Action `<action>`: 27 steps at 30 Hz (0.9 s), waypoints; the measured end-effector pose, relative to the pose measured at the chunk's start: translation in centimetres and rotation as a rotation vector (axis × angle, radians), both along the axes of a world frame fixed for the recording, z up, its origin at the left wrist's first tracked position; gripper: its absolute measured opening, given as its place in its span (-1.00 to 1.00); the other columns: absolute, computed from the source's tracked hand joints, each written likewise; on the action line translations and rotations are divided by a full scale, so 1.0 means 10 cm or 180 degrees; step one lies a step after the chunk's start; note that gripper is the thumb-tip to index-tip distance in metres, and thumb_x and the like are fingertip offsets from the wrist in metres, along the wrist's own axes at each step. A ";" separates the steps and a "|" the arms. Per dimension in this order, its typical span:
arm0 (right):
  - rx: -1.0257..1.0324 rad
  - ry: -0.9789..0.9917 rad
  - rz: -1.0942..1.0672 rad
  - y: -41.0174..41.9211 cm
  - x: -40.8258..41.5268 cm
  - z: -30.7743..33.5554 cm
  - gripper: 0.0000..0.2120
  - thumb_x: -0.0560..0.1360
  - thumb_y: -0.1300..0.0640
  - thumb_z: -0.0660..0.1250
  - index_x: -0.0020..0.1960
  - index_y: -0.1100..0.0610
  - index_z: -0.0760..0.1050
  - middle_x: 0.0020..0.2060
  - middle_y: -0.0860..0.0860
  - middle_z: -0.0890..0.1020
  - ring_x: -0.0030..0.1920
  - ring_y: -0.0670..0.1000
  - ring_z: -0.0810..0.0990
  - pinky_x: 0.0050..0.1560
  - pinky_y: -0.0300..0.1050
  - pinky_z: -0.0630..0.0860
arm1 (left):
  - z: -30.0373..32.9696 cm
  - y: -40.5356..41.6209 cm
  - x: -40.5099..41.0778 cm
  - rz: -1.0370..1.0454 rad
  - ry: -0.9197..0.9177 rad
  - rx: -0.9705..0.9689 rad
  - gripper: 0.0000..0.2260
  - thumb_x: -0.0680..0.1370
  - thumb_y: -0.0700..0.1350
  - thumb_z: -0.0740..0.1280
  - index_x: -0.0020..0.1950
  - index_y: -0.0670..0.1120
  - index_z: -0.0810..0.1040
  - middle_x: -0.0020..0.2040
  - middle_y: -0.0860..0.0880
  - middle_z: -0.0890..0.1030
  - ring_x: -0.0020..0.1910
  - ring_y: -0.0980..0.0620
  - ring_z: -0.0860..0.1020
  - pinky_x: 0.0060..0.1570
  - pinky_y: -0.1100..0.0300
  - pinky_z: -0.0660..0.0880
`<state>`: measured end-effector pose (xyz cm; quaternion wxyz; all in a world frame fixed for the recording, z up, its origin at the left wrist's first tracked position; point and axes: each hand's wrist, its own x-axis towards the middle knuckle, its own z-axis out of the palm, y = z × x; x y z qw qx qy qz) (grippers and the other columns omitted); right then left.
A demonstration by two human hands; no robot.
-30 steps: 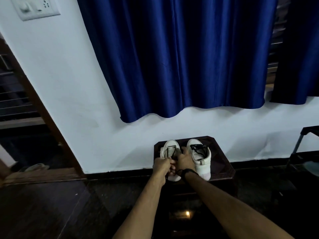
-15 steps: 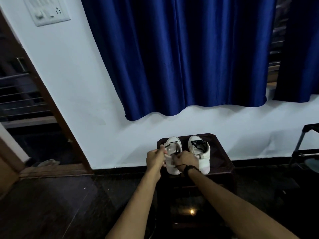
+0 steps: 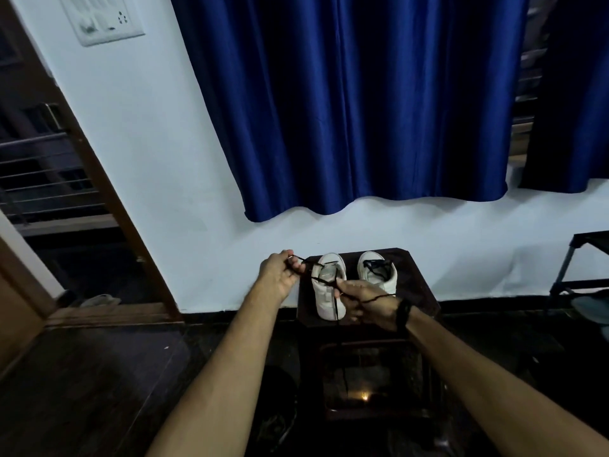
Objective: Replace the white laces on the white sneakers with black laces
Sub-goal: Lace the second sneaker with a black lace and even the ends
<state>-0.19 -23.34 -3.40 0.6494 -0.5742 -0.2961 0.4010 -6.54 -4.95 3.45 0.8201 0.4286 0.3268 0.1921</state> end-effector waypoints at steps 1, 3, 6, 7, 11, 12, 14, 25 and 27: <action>-0.0096 -0.0208 -0.0049 -0.05 0.08 0.00 -0.72 0.63 -0.02 0.15 -0.15 0.11 0.47 -0.48 -0.03 0.16 -0.52 -0.11 0.12 -0.51 -0.29 0.17 | -0.05 0.09 -0.02 0.0102 0.0076 0.0026 -0.82 0.62 -0.30 0.14 -0.15 -0.19 0.45 -0.37 -0.09 0.42 -0.40 0.02 0.38 -0.35 0.18 0.50; -0.0331 -0.0823 -0.0170 -0.11 0.23 0.00 -0.72 0.64 0.05 0.16 -0.16 0.11 0.53 -0.49 -0.03 0.23 -0.53 -0.15 0.19 -0.52 -0.34 0.17 | -0.17 0.25 -0.08 0.0325 0.0571 0.0391 -0.89 0.58 -0.28 0.18 -0.10 -0.21 0.48 -0.34 -0.13 0.52 -0.34 -0.05 0.47 -0.22 0.05 0.54; -0.0757 -0.2214 -0.0351 -0.11 0.35 0.08 -0.73 0.63 0.11 0.21 -0.19 0.07 0.58 -0.43 -0.15 0.55 -0.36 -0.22 0.48 -0.25 -0.31 0.38 | -0.42 0.30 -0.12 0.0606 0.2332 0.2258 -0.56 0.50 -0.06 0.36 0.30 -0.25 0.39 0.27 -0.25 0.46 0.23 -0.22 0.46 0.23 -0.06 0.43; -0.0918 -0.2643 -0.0381 -0.07 0.37 0.11 -0.73 0.62 0.08 0.23 -0.20 0.06 0.59 -0.37 -0.14 0.58 -0.29 -0.19 0.51 -0.17 -0.23 0.42 | -0.44 0.22 -0.12 0.0601 0.2327 0.3034 -0.44 0.49 -0.01 0.40 0.39 -0.22 0.32 0.37 -0.22 0.37 0.34 -0.21 0.38 0.32 -0.04 0.36; -0.1127 -0.3251 -0.0715 0.26 0.35 0.15 -0.72 0.55 -0.11 0.26 -0.21 0.03 0.56 -0.33 -0.06 0.60 -0.25 -0.04 0.56 -0.14 -0.01 0.50 | -0.34 -0.25 0.01 -0.1350 0.0414 0.2540 -0.75 0.65 0.00 0.23 0.19 -0.12 0.56 0.02 -0.08 0.62 0.05 -0.03 0.54 -0.03 0.24 0.48; -0.1064 -0.3295 -0.0884 0.30 0.34 0.14 -0.73 0.53 -0.12 0.28 -0.24 0.00 0.54 -0.36 -0.08 0.60 -0.27 -0.05 0.57 -0.17 -0.02 0.51 | -0.34 -0.29 0.02 -0.1622 0.0266 0.2278 -0.73 0.66 0.03 0.20 0.05 -0.10 0.61 -0.14 -0.04 0.63 -0.11 0.00 0.56 -0.22 0.29 0.46; -0.0880 -0.3467 -0.1092 0.32 0.37 0.13 -0.76 0.50 -0.12 0.32 -0.25 -0.01 0.54 -0.38 -0.11 0.61 -0.30 -0.11 0.58 -0.20 -0.07 0.51 | -0.34 -0.22 0.01 -0.1862 0.0398 0.2373 -0.67 0.65 0.10 0.19 -0.07 -0.08 0.61 -0.41 0.10 0.53 -0.39 0.15 0.45 -0.43 0.32 0.30; -0.0672 -0.3193 -0.1583 0.23 0.53 -0.20 -0.83 0.56 0.09 0.33 -0.17 0.12 0.59 -0.37 -0.12 0.59 -0.30 -0.21 0.54 -0.25 -0.35 0.36 | -0.65 0.03 0.24 -0.1660 0.0372 0.2804 -0.72 0.68 -0.08 0.19 -0.12 -0.17 0.57 -0.42 0.09 0.53 -0.52 0.30 0.36 -0.39 0.38 0.30; -0.0806 -0.3127 -0.1892 0.28 0.56 -0.26 -0.84 0.55 0.06 0.33 -0.14 0.09 0.60 -0.35 -0.12 0.61 -0.30 -0.18 0.55 -0.23 -0.29 0.42 | -0.69 0.01 0.32 -0.1267 0.0384 0.2603 -0.69 0.68 -0.05 0.19 -0.21 -0.10 0.54 -0.48 0.09 0.59 -0.53 0.31 0.38 -0.41 0.38 0.29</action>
